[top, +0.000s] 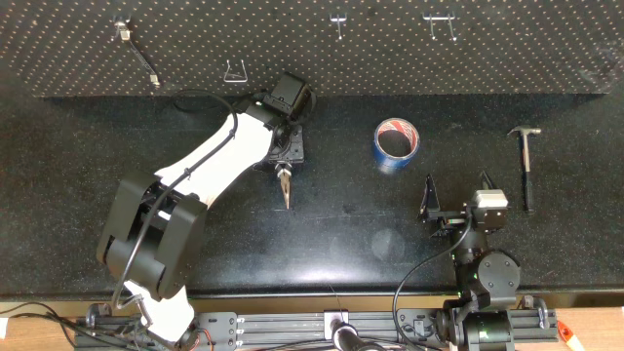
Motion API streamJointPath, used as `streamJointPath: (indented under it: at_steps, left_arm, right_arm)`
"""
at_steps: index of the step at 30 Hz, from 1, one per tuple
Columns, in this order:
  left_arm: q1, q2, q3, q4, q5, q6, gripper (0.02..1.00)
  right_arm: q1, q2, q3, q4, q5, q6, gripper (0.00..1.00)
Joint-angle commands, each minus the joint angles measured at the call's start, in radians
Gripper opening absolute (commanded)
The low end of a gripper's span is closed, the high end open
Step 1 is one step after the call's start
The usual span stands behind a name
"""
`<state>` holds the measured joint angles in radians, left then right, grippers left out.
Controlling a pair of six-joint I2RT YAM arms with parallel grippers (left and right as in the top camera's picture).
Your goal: Place Tools Onto Pegboard
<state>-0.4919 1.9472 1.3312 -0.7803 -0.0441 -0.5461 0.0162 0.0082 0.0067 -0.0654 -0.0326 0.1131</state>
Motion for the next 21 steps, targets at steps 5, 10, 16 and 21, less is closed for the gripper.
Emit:
streamJointPath:
  at_steps: [5, 10, 16, 21]
  left_arm:
    - [0.0, 0.017, -0.006, -0.013, 0.003, 0.001, 0.027]
    - [0.002, -0.306, -0.006, -0.089, -0.047, 0.005, 0.029]
    - [0.163, -0.657, -0.006, -0.05, -0.293, 0.119, 0.029]
    - [0.193, -0.661, -0.081, 0.576, -0.263, 0.372, 0.027]
  right_arm:
    - [0.005, -0.007, -0.003, -0.005, -0.009, -0.014, 0.963]
    - [0.005, -0.007, -0.003, -0.005, -0.009, -0.014, 0.963]
    - [0.005, -0.007, -0.003, -0.005, -0.009, -0.014, 0.963]
    - [0.005, -0.007, -0.003, -0.005, -0.009, -0.014, 0.963]
